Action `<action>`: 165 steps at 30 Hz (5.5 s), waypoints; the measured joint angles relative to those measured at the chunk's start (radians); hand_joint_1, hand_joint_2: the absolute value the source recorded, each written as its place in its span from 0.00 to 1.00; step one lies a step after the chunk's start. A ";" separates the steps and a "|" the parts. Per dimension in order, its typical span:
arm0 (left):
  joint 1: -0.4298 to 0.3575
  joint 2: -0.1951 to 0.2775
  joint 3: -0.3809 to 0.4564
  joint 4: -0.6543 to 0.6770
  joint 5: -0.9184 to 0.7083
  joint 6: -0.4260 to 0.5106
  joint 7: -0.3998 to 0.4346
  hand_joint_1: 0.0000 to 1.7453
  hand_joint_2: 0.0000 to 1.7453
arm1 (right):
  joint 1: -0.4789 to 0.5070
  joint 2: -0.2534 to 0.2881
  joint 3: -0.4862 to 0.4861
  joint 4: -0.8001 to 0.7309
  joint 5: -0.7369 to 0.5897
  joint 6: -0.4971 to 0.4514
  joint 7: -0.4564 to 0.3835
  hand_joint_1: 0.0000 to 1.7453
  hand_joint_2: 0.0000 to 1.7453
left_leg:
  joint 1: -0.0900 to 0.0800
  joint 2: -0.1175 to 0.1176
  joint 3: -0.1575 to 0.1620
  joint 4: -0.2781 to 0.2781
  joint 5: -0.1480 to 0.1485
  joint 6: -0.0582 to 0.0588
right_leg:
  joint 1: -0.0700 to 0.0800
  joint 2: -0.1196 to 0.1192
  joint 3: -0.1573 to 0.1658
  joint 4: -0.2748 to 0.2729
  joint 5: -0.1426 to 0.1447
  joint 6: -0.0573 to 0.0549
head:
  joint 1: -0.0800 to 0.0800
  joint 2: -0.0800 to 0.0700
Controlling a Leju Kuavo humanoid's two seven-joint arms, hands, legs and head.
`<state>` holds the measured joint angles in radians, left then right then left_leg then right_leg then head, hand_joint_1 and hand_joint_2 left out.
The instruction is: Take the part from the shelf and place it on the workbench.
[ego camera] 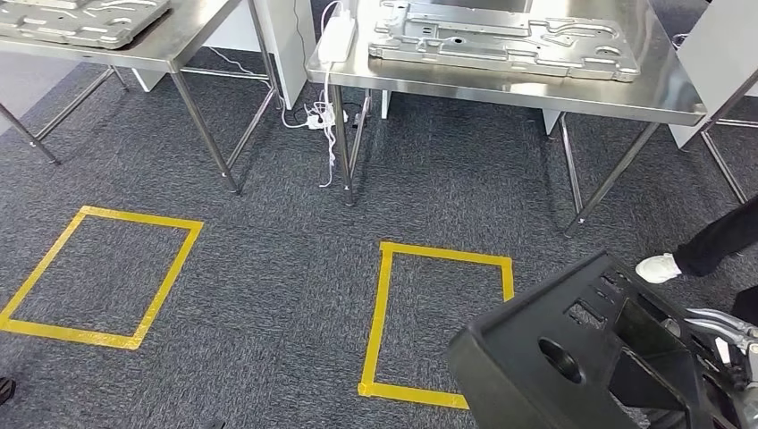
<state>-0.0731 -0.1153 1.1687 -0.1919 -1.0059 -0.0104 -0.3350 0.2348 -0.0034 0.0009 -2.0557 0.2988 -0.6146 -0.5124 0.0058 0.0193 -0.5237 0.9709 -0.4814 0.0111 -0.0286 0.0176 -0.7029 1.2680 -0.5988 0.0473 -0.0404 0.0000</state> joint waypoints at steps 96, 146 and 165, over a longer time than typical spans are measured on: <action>0.012 -0.008 0.021 0.000 -0.005 0.001 0.010 0.00 1.00 | -0.019 0.016 0.015 0.015 0.070 -0.034 0.032 0.63 1.00 | -0.006 -0.043 0.086 0.014 -0.071 0.013 | 0.017 -0.005 0.027 -0.197 0.055 -0.013 | 0.003 0.000; 0.028 -0.005 0.029 0.012 -0.025 -0.012 0.000 0.00 1.00 | -0.185 -0.131 -0.626 0.592 -0.087 0.272 0.175 0.63 1.00 | -0.004 -0.037 -0.058 -0.011 0.044 -0.008 | -0.013 -0.012 0.251 -0.389 0.102 0.033 | -0.001 0.000; -0.003 -0.005 0.028 0.008 -0.045 -0.021 0.000 0.00 1.00 | -0.327 -0.389 -0.814 1.017 0.053 0.298 0.222 0.63 1.00 | -0.004 -0.033 -0.054 0.001 0.045 -0.006 | -0.013 -0.011 0.249 -0.369 0.104 0.034 | -0.002 0.000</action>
<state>-0.0756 -0.1202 1.1972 -0.1841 -1.0505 -0.0318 -0.3353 -0.0917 -0.3928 -0.8135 -1.0392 0.3519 -0.3165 -0.2908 0.0021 -0.0141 -0.5774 0.9717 -0.4364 0.0055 -0.0416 0.0070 -0.4543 0.8991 -0.4945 0.0813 -0.0420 0.0000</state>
